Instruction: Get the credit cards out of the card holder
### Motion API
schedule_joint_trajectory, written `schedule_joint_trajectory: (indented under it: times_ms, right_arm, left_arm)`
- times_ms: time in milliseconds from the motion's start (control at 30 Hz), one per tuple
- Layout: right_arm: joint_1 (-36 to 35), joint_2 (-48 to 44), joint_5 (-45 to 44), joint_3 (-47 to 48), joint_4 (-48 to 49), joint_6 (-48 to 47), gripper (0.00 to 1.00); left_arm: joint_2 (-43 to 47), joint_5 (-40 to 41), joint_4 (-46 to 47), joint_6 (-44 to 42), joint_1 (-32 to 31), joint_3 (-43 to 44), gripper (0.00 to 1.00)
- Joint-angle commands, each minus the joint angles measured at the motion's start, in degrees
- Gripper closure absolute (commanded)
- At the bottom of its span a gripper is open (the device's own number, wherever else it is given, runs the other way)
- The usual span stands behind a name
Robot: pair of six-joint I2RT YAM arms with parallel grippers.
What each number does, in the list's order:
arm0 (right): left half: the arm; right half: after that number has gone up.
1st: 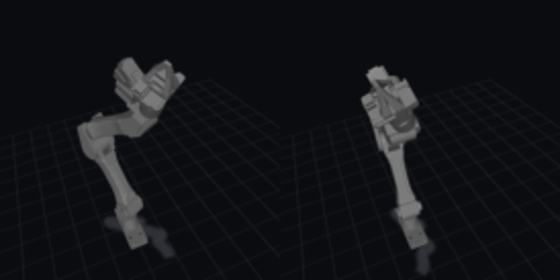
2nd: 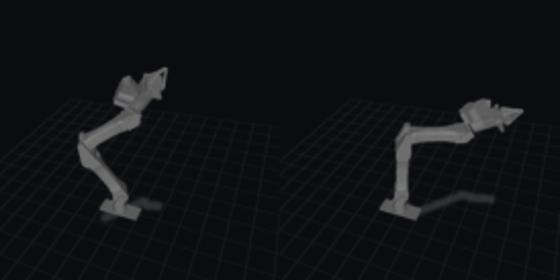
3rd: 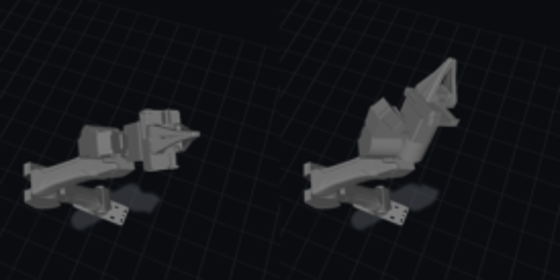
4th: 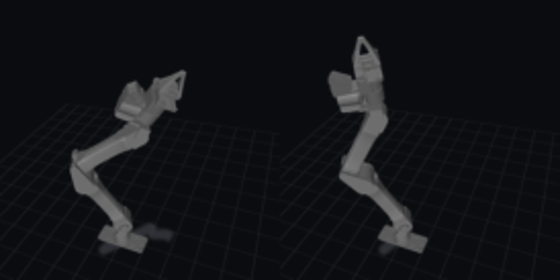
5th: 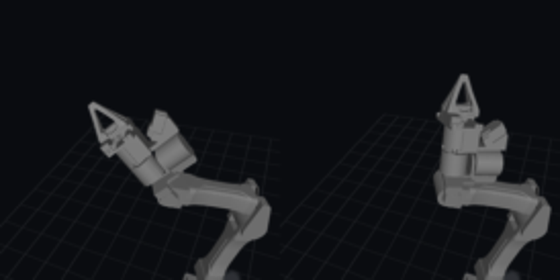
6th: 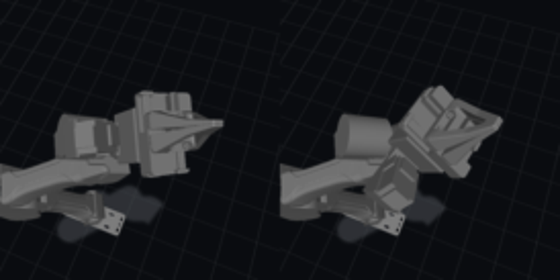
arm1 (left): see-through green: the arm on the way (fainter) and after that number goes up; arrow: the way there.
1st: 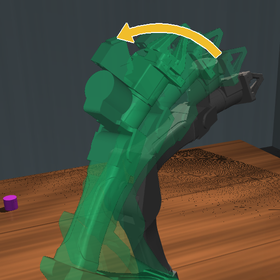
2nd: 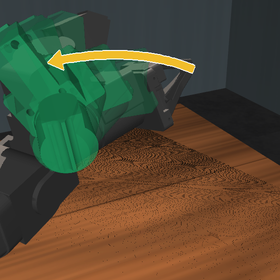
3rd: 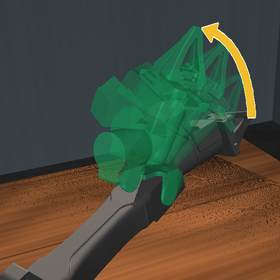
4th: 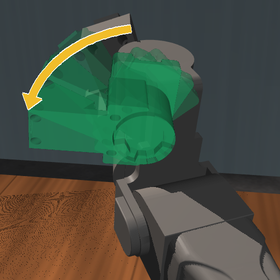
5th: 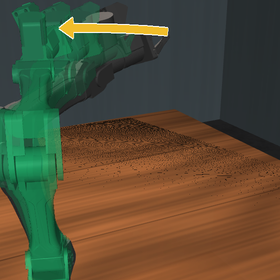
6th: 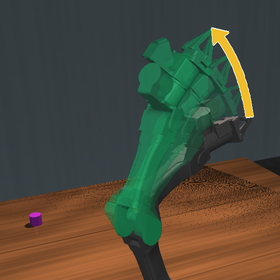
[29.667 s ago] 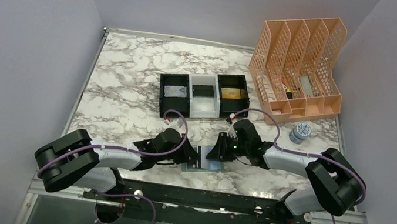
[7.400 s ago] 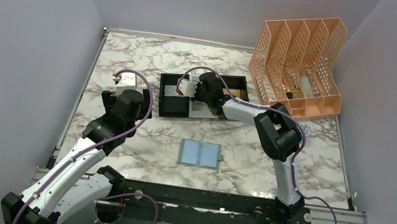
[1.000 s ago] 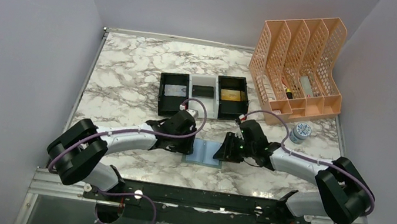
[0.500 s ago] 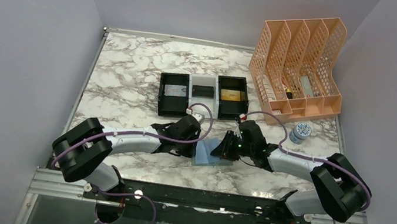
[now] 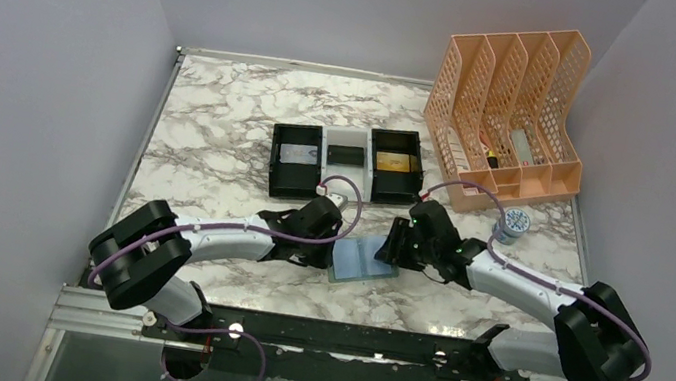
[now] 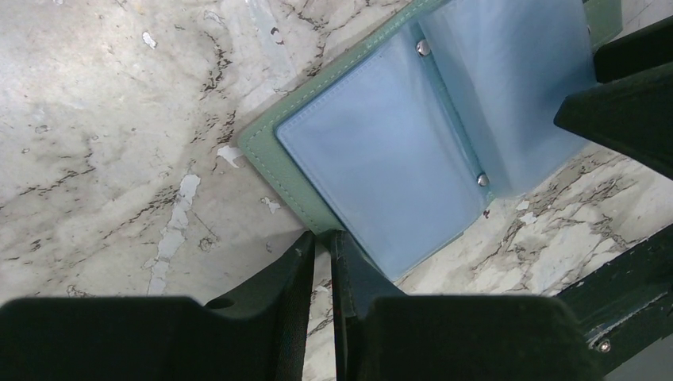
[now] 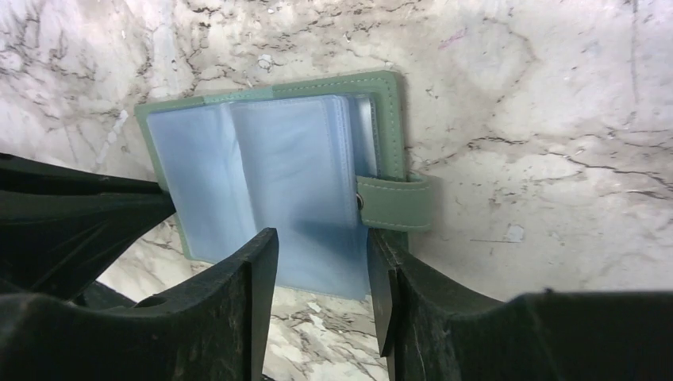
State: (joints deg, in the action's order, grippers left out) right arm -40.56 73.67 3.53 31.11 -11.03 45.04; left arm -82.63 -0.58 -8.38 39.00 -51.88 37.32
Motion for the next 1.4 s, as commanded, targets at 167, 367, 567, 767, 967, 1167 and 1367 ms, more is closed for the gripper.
schedule_joint_trajectory:
  times_ms: [167, 367, 567, 767, 967, 1167, 1367]
  right_arm:
    - [-0.4, 2.22, -4.22, 2.77, -5.34, -4.72, 0.51]
    - [-0.4, 4.65, -1.13, 2.15, -3.01, -4.57, 0.51]
    - [-0.36, 5.42, 7.18, -0.12, 3.16, -4.07, 0.59]
    - [-0.35, 5.57, 10.88, -0.98, 8.24, -1.15, 0.67]
    - [-0.4, 4.14, 10.65, -1.09, 8.67, 0.07, 0.69]
    - [-0.4, 4.23, 10.25, -1.29, 8.48, 0.21, 0.74]
    - [-0.4, 3.25, 5.9, -0.53, 5.41, -0.55, 0.86]
  left_arm:
    - [-2.8, -0.09, -3.13, -0.72, -0.42, 0.64, 0.83]
    - [-2.88, -0.16, -3.09, -0.83, -0.51, 0.64, 0.84]
    - [-3.15, -0.16, -3.05, -0.98, -0.53, 0.9, 0.84]
    - [-3.09, -0.39, -3.14, -1.14, -0.56, 0.96, 0.84]
    - [-2.16, -0.17, -3.26, -0.75, -0.59, 0.3, 0.84]
    - [-2.01, 0.16, -3.47, -0.8, -0.65, 0.49, 0.85]
    - [-1.96, 0.9, -4.47, -1.33, -0.6, 1.16, 0.85]
